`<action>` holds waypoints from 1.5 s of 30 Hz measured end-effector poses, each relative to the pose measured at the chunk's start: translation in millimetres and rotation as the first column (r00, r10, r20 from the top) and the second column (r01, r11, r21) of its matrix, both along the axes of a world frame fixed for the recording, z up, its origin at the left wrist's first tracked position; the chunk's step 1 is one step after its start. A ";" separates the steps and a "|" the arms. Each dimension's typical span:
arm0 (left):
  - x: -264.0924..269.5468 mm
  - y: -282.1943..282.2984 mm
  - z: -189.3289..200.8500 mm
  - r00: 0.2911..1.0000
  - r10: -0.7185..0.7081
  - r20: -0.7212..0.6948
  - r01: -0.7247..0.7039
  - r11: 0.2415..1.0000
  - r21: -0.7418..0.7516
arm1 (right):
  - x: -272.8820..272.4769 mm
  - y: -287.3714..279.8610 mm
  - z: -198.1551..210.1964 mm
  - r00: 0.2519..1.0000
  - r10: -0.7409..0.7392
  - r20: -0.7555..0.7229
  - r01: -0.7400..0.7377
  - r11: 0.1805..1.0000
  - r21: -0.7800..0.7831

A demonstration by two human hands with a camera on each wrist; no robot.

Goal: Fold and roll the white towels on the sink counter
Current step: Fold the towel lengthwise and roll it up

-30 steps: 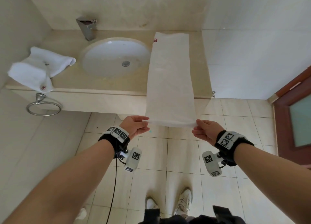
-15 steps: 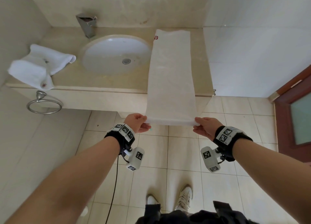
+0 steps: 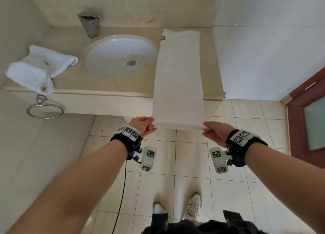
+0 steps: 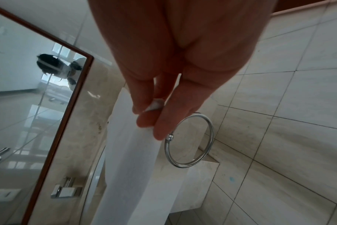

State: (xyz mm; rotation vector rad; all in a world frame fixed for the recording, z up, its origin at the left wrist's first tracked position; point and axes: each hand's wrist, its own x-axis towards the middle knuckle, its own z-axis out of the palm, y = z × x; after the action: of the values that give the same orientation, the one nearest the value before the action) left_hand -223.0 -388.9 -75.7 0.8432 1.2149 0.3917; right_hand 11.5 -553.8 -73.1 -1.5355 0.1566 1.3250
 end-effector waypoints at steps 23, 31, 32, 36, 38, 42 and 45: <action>-3.5 8.3 -11.0 0.985 -0.140 -0.106 0.148 0.986 0.071 | -1.9 7.6 4.6 0.903 0.338 0.265 -0.316 0.941 -0.121; 2.1 11.9 -6.4 0.987 -0.086 -0.134 0.096 0.993 0.075 | 3.7 12.8 2.8 0.949 0.243 0.200 -0.231 0.970 -0.080; 3.4 11.3 -5.8 0.985 -0.087 -0.146 0.101 0.991 0.090 | 2.5 13.2 2.7 0.956 0.224 0.187 -0.218 0.974 -0.052; 4.2 10.8 -11.1 0.989 -0.080 -0.121 0.091 0.992 0.089 | -0.8 13.0 4.2 0.981 0.168 0.102 -0.169 0.986 0.004; 2.8 10.3 -12.5 0.993 -0.069 -0.099 0.077 0.994 0.083 | 0.3 11.8 5.6 0.989 0.127 0.072 -0.129 0.991 0.033; 2.3 11.1 -12.2 0.994 -0.068 -0.089 0.077 0.992 0.099 | 2.7 9.5 7.9 0.990 0.134 0.034 -0.137 0.987 0.089; 3.5 14.0 -13.0 0.993 -0.084 -0.084 0.091 0.992 0.089 | 2.5 8.6 4.3 0.982 0.167 0.094 -0.172 0.984 0.054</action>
State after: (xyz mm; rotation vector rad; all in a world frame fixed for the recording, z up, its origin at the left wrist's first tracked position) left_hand -219.5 -374.9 -88.7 0.9966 1.2359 0.3475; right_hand 14.0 -545.2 -68.9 -1.5794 -0.0728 1.3781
